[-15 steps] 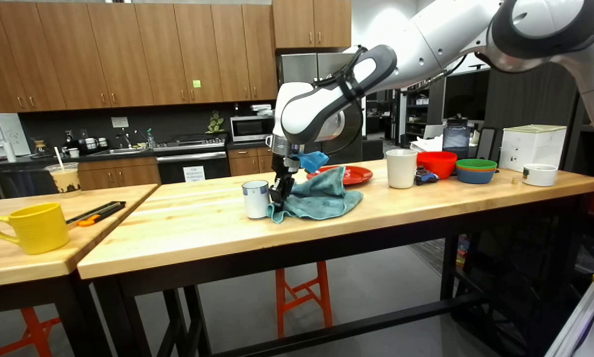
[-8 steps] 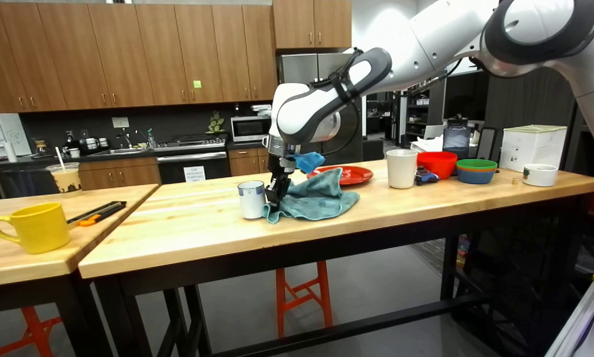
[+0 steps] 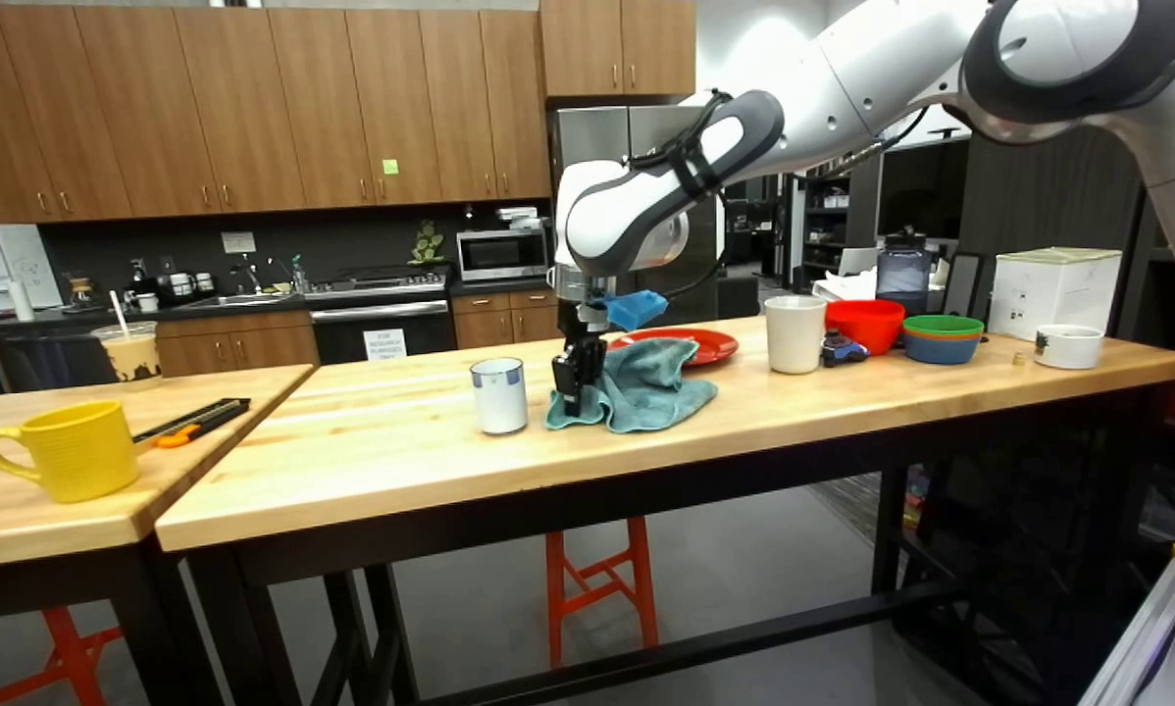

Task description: Wipe the table with the blue towel

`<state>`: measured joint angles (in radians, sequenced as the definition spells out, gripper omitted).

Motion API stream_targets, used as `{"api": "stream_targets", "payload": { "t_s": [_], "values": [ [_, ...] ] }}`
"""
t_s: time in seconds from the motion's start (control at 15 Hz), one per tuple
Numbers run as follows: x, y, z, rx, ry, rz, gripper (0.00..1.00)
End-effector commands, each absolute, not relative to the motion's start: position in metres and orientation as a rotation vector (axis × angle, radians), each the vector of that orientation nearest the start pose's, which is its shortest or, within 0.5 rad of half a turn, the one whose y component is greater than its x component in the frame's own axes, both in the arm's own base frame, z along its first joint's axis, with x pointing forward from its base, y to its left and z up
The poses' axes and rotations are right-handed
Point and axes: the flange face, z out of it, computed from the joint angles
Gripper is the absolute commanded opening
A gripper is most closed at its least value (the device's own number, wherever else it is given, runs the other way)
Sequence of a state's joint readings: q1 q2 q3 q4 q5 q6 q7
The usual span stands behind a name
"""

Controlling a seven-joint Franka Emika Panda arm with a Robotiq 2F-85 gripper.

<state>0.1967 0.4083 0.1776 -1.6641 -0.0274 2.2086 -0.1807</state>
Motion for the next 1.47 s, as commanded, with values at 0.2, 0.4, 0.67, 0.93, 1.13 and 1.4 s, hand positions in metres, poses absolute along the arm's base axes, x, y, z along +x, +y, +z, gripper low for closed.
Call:
{"api": "stream_targets", "payload": {
  "t_s": [0.2, 0.4, 0.67, 0.93, 1.13, 1.4],
  "values": [
    [0.634, 0.197, 0.386, -3.034, -0.785, -0.087, 0.68],
    [0.633, 0.194, 0.384, -3.039, -0.779, -0.076, 0.7],
    [0.633, 0.195, 0.384, -3.039, -0.779, -0.075, 0.7],
    [0.633, 0.195, 0.384, -3.039, -0.779, -0.075, 0.7],
    [0.633, 0.195, 0.386, -3.042, -0.778, -0.08, 0.94],
    [0.634, 0.191, 0.398, -3.054, -0.755, -0.134, 1.0]
  ]
}}
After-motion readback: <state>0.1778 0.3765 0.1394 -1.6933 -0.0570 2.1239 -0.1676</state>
